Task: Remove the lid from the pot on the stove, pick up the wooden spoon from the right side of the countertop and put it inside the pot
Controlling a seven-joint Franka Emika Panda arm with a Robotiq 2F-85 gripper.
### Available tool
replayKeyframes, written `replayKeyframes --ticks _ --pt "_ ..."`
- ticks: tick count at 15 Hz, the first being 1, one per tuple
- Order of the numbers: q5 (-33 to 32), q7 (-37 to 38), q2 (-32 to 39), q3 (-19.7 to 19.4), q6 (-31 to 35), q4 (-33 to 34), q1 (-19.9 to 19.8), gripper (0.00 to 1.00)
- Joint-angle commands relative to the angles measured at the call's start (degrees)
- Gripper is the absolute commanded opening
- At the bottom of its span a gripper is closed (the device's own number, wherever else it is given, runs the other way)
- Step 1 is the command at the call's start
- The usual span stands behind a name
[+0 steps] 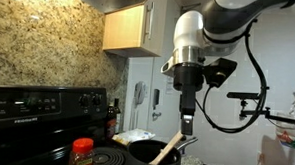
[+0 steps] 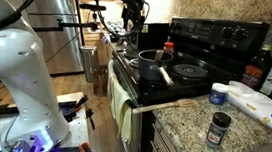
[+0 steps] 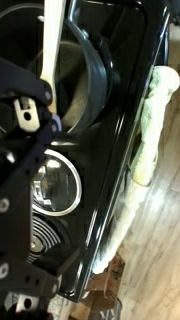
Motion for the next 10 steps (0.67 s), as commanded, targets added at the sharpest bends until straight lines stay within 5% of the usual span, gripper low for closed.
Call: replayKeyframes --ticks 1,10 --pt "2.91 7.88 -4.81 0.9 6.73 -5.03 -0.65 1.0" --pt "-8.66 29.29 -8.8 8.03 26.04 -9.5 -4.87 1.0"
